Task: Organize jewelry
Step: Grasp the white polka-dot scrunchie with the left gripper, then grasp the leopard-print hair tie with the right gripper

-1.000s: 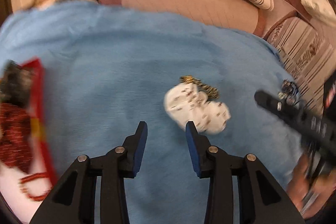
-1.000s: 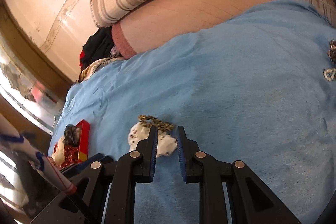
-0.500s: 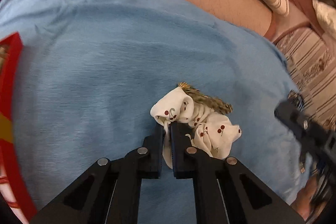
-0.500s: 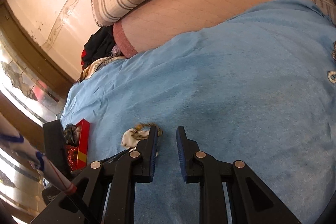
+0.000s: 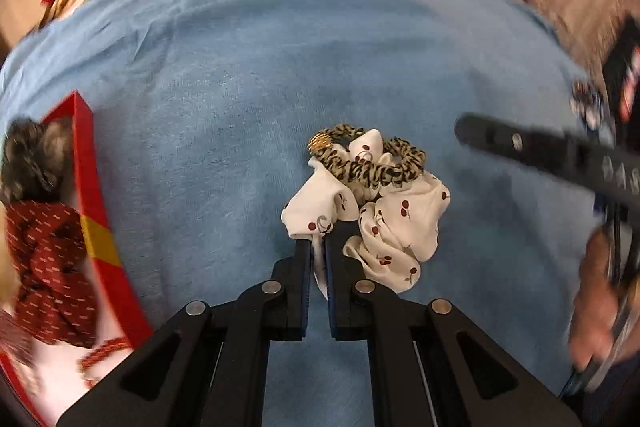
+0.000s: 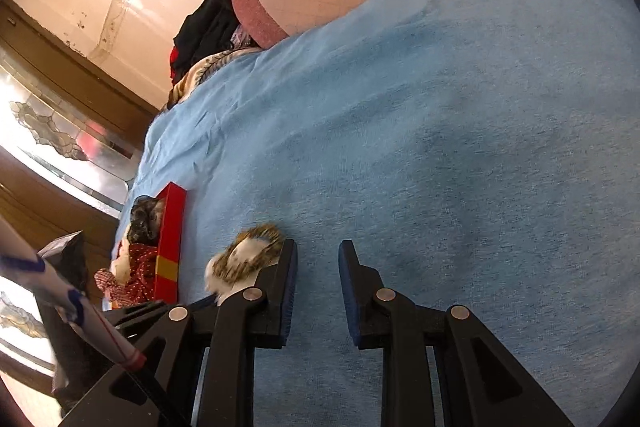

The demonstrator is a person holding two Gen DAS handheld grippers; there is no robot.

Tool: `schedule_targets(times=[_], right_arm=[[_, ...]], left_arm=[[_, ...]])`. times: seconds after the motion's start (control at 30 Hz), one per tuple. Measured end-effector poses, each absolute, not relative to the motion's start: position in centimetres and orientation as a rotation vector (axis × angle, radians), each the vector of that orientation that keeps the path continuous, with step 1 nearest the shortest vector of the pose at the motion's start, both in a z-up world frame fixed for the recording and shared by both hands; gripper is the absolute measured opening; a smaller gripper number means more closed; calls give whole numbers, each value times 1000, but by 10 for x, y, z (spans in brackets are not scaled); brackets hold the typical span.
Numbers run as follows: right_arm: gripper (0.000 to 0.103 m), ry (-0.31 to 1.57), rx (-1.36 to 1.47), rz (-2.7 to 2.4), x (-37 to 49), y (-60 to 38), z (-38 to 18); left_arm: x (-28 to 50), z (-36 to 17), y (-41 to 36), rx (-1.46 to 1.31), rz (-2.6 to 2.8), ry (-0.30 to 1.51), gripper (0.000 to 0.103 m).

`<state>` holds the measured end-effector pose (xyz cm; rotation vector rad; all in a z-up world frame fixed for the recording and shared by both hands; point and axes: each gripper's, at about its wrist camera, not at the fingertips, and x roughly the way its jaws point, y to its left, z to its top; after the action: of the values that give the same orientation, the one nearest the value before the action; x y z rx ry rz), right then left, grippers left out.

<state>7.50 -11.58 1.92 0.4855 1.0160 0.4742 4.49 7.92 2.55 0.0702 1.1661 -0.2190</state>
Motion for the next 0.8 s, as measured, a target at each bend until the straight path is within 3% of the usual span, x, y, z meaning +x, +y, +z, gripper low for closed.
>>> schedule_targets(times=[0.33, 0.8], right_arm=[[24, 953, 473, 466, 64, -122, 40], [25, 980, 442, 405, 79, -110, 16]], left_arm=[[51, 75, 70, 73, -268, 999, 6], [42, 28, 120, -71, -68, 1054, 7]])
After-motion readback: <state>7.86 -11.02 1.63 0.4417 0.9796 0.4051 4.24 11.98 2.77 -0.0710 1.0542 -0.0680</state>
